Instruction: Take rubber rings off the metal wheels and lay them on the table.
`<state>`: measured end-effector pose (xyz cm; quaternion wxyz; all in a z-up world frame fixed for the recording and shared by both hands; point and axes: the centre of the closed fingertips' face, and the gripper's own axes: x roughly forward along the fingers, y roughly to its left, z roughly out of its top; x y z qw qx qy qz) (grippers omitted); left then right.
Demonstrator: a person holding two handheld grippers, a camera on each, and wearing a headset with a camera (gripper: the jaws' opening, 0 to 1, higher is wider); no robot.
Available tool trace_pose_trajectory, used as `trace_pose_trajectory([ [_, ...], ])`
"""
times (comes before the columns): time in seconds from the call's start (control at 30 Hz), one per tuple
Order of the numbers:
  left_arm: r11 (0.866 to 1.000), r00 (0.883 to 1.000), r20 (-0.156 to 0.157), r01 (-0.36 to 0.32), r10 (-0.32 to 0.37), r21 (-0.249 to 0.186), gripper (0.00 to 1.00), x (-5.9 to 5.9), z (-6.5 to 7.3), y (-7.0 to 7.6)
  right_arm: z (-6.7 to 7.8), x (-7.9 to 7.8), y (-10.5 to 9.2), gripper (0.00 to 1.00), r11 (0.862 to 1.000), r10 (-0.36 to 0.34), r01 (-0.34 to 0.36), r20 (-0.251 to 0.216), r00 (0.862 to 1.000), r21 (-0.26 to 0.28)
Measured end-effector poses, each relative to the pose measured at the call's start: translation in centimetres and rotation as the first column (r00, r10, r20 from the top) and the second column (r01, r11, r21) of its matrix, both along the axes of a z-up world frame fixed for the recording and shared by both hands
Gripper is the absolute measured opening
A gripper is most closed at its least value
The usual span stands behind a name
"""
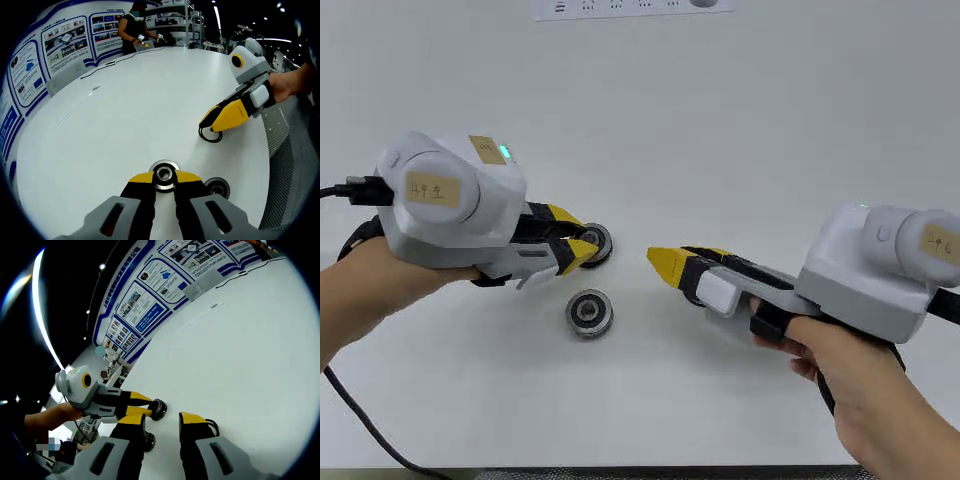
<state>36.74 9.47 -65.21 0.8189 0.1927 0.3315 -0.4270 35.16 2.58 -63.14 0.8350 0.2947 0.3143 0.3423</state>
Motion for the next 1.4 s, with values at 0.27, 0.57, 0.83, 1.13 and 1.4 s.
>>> trace_pose_trajectory([
  [0.27,1.000,1.000,0.002,0.020,-0.020,0.008,0.14,-0.1,0.0,0.0,0.2,0.2,1.4,0.29,0.999,0.019,-0.017,-0.037,0.999,0.046],
  [0.57,1.000,1.000,0.024,0.017,-0.017,-0.006,0.12,0.0,-0.1,0.1,0.5,0.8,4.0,0.41,0.991,0.047,-0.032,-0.117,0.992,0.127],
  [0.83,0.999,0.999,0.015,0.043,-0.044,0.010,0.12,0.0,-0.1,-0.1,-0.1,1.5,6.1,0.54,0.988,0.057,-0.032,-0.161,0.985,0.152],
  [1.13,0.999,0.999,0.014,0.051,-0.051,0.004,0.12,0.1,-0.1,-0.1,-0.3,1.3,7.2,0.57,0.987,0.073,-0.045,-0.180,0.981,0.157],
  [1.4,0.999,0.999,0.015,0.051,-0.051,0.003,0.12,0.1,-0.1,-0.1,-0.1,1.0,7.4,0.55,0.985,0.079,-0.048,-0.186,0.979,0.166],
])
